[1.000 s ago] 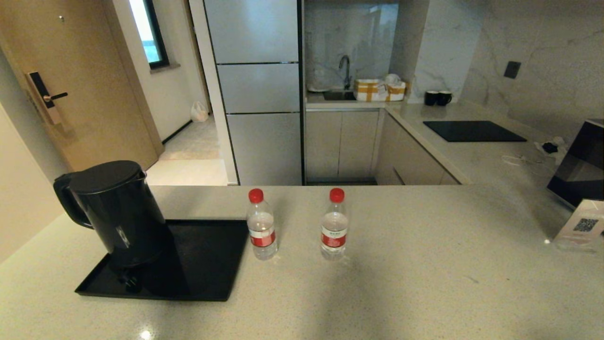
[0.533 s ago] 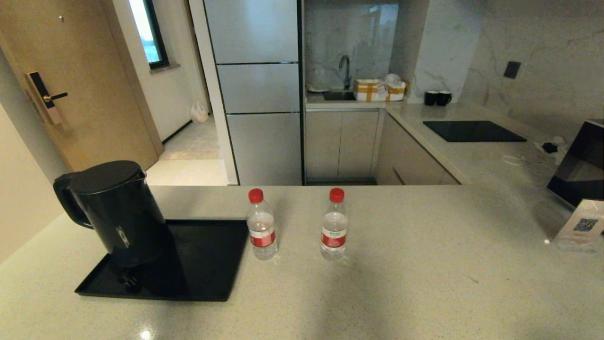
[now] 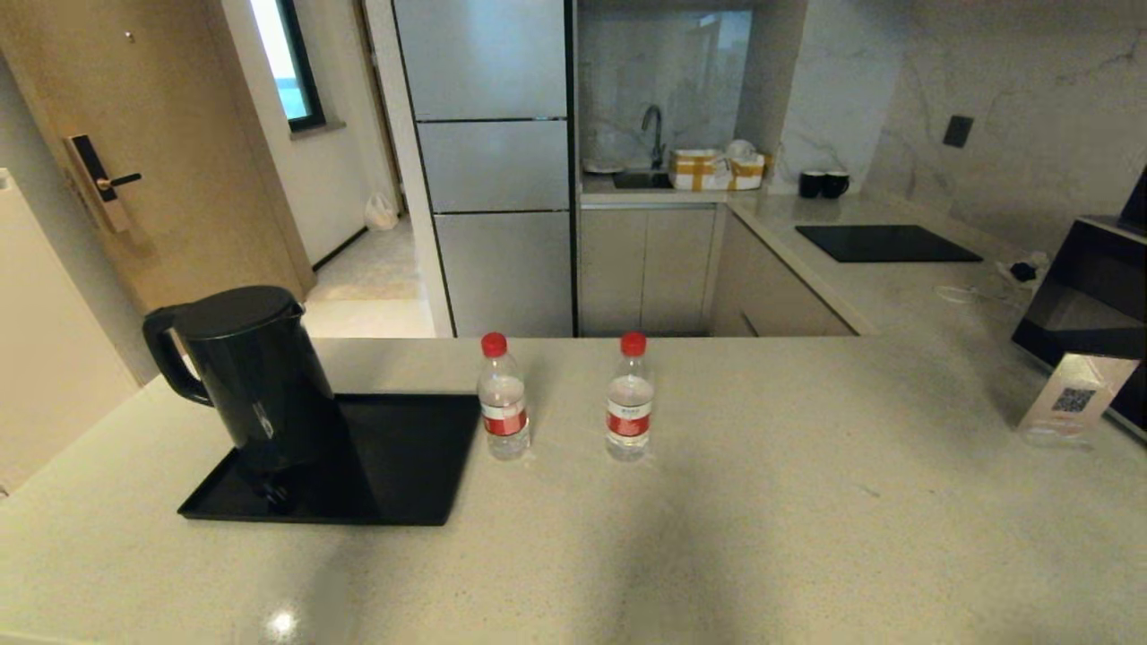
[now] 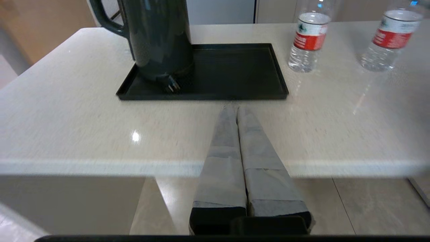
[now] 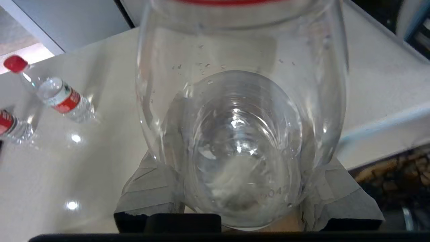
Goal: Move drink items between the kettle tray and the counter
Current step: Place it on the tray
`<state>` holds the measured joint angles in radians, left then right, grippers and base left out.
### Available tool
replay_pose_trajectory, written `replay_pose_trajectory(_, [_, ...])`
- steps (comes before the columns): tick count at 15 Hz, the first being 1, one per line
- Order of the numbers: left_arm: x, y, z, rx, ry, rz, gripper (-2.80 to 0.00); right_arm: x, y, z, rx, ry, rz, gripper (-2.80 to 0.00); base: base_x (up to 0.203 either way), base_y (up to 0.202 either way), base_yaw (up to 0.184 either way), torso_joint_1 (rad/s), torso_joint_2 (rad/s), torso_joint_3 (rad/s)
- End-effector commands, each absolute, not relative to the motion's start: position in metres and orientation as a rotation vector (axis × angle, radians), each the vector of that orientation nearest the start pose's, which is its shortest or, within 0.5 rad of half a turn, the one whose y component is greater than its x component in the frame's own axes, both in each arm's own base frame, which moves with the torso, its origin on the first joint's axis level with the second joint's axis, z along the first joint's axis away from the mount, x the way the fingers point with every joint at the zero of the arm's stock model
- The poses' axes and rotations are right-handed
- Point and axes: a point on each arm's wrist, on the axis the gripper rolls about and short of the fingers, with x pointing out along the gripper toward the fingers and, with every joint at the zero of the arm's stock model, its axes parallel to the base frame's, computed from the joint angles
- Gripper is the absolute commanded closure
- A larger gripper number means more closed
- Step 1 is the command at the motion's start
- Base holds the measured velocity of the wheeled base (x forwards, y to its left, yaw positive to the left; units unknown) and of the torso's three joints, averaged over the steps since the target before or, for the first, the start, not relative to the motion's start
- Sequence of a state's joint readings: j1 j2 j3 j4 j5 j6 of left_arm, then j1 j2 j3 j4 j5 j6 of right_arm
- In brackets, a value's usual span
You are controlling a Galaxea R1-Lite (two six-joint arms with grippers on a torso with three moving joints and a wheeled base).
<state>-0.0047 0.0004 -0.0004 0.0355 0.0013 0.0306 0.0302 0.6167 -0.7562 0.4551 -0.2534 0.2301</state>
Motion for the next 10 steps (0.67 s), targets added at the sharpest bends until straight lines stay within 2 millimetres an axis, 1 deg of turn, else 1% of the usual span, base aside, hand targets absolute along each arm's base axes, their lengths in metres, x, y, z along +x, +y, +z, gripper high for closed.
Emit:
replay_pose_trajectory(1, [-0.0230, 0.0001, 0.0717, 0.031, 0.035, -0.004, 0.00, 0.0151, -0.0051, 0.2391, 0.188, 0.293, -0.256, 0.00, 0.000, 0.000, 0.000, -0.339, 0.16, -0.173])
replay_pose_trajectory(6, [-0.0230, 0.0001, 0.0718, 0.031, 0.034, -0.004, 0.00, 0.0143, -0.0049, 0.2348, 0.192, 0.301, -0.245, 0.00, 0.000, 0.000, 0.000, -0.308, 0.11, -0.194])
replay_pose_trajectory(8, [-0.0230, 0.0001, 0.0718, 0.031, 0.034, -0.004, 0.00, 0.0126, -0.0048, 0.2331, 0.194, 0.296, -0.238, 0.00, 0.000, 0.000, 0.000, -0.168, 0.04, -0.113])
replay_pose_trajectory(10, [-0.0230, 0.0001, 0.0719, 0.031, 0.033, -0.004, 0.00, 0.0117, -0.0048, 0.2307, 0.209, 0.289, -0.237, 0.00, 0.000, 0.000, 0.000, -0.047, 0.02, -0.031])
